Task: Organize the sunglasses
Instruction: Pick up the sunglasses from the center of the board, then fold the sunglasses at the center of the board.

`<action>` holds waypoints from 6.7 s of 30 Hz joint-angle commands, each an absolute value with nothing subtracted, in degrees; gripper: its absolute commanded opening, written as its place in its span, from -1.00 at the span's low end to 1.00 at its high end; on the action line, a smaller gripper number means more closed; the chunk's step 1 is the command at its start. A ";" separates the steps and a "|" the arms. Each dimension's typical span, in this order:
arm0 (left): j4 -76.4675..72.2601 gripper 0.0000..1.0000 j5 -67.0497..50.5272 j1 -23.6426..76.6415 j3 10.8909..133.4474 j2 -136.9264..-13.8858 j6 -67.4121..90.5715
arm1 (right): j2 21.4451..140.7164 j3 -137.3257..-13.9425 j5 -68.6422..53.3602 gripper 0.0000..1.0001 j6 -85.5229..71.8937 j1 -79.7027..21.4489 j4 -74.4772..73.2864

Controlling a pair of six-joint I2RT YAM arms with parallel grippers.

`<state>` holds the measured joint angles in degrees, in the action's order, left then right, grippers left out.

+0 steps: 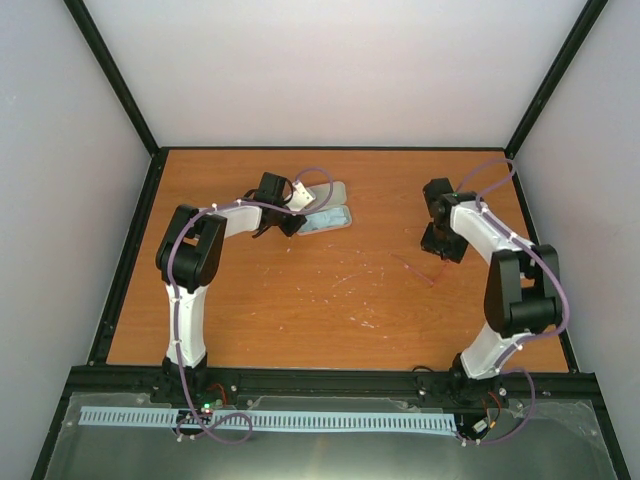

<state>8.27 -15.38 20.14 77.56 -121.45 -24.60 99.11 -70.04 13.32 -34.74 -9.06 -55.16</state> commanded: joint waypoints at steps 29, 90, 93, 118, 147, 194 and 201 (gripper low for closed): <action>10.28 -0.53 -11.27 19.46 74.47 -120.08 -24.93 | 101.57 -63.09 6.89 -0.26 -37.16 -0.74 -44.40; 6.12 -0.52 -39.12 19.12 90.43 -109.33 -5.12 | 98.67 -67.90 -51.79 -0.94 -11.88 -10.73 -23.14; 4.63 -0.55 -43.82 19.52 91.73 -109.61 -1.56 | 99.66 -69.15 -53.82 -0.95 -12.06 -11.47 -22.91; 0.69 -0.61 -47.81 26.15 86.49 -105.22 5.40 | 107.32 -80.05 -53.07 -0.95 -19.37 -14.95 -16.62; 2.94 -0.61 -43.32 15.69 66.58 -92.75 3.77 | 109.89 -86.51 -53.78 -0.95 -24.36 -8.33 -15.10; 3.95 -0.24 -41.38 14.26 91.57 -112.80 -0.14 | 112.07 -84.41 -49.75 -0.95 -20.91 -16.72 -22.71; 22.85 -0.62 -35.64 8.81 110.78 -126.81 -13.70 | 113.98 -85.48 -47.48 -0.94 -22.67 -16.70 -21.37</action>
